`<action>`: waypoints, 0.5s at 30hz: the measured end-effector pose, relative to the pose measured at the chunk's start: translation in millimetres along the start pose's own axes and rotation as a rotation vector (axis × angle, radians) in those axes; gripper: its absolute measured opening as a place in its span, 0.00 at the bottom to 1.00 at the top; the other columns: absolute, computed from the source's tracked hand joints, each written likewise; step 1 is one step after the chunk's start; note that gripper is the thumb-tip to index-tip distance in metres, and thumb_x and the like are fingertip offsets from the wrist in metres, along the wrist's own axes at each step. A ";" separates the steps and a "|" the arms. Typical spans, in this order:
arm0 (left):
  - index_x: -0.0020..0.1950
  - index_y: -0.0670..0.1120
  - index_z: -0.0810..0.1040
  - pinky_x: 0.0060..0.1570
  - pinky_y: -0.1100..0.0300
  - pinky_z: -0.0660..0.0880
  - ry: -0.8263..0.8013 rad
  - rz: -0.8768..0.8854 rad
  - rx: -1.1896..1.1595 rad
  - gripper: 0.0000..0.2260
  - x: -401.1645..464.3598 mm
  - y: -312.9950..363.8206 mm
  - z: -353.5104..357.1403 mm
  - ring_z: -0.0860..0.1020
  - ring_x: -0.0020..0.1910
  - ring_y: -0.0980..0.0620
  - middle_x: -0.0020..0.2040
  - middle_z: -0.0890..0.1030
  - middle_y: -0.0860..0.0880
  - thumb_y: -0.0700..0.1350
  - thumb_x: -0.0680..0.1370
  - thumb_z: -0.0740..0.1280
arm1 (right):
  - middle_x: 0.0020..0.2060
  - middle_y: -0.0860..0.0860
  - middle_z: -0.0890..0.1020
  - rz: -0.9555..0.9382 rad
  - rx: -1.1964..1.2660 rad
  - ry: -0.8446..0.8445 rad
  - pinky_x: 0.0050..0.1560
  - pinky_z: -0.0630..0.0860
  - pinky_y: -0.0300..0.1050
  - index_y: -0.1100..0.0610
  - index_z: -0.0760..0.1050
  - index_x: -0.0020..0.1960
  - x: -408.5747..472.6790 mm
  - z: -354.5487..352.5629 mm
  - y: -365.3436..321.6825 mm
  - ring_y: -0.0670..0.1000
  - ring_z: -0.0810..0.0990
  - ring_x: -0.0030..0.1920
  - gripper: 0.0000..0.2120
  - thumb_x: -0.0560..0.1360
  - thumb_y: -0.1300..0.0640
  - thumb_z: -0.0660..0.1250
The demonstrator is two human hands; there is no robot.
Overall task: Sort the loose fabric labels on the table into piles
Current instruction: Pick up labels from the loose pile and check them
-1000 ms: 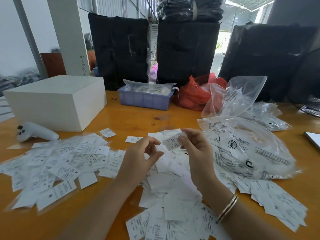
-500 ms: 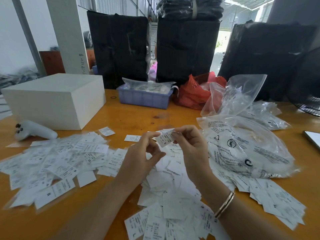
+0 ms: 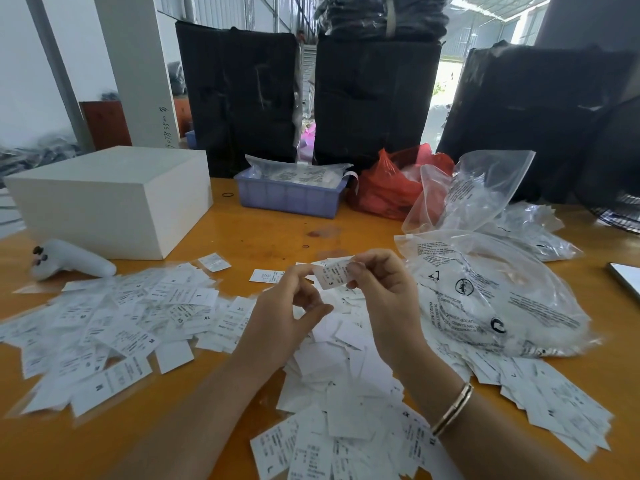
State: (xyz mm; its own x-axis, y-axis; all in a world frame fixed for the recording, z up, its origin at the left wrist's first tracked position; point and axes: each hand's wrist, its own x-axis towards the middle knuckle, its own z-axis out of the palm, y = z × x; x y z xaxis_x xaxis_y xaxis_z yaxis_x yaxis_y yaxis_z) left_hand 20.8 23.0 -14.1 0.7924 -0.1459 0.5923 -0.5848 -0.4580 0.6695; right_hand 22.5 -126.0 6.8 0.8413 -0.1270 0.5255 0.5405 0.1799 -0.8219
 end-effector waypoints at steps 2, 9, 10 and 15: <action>0.59 0.58 0.66 0.41 0.80 0.70 0.003 0.004 -0.009 0.22 -0.5 -0.2 -1.1 0.74 0.48 0.71 0.42 0.74 0.66 0.48 0.71 0.73 | 0.35 0.45 0.82 0.013 -0.008 -0.006 0.38 0.75 0.34 0.51 0.77 0.40 -0.9 0.3 1.9 0.43 0.79 0.37 0.15 0.74 0.70 0.65; 0.59 0.57 0.68 0.42 0.78 0.72 0.016 0.018 -0.041 0.21 -0.2 -1.0 -2.4 0.76 0.49 0.67 0.42 0.76 0.65 0.45 0.71 0.73 | 0.35 0.45 0.82 0.024 -0.056 -0.027 0.38 0.75 0.34 0.52 0.76 0.39 -1.3 -4.7 2.7 0.43 0.79 0.38 0.14 0.74 0.71 0.65; 0.59 0.57 0.69 0.42 0.77 0.72 0.021 0.016 -0.052 0.20 -0.1 -1.6 -2.6 0.76 0.49 0.67 0.42 0.77 0.64 0.45 0.72 0.73 | 0.35 0.45 0.82 0.021 -0.075 -0.040 0.38 0.75 0.34 0.53 0.76 0.39 -1.3 -5.6 2.5 0.43 0.79 0.38 0.14 0.74 0.71 0.64; 0.56 0.57 0.71 0.43 0.77 0.72 0.032 -0.010 -0.104 0.16 0.0 0.1 -3.9 0.77 0.47 0.65 0.41 0.79 0.61 0.45 0.73 0.71 | 0.34 0.43 0.81 0.010 -0.144 -0.102 0.39 0.75 0.34 0.51 0.77 0.39 -0.8 -11.4 3.5 0.43 0.78 0.37 0.17 0.74 0.72 0.64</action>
State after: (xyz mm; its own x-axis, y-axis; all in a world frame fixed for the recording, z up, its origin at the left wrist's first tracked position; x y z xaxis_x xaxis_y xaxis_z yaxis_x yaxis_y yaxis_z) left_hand 20.0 26.3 -12.2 0.7931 -0.1133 0.5984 -0.5933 -0.3659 0.7170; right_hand 23.6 -136.3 1.1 0.8474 -0.0247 0.5304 0.5310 0.0385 -0.8465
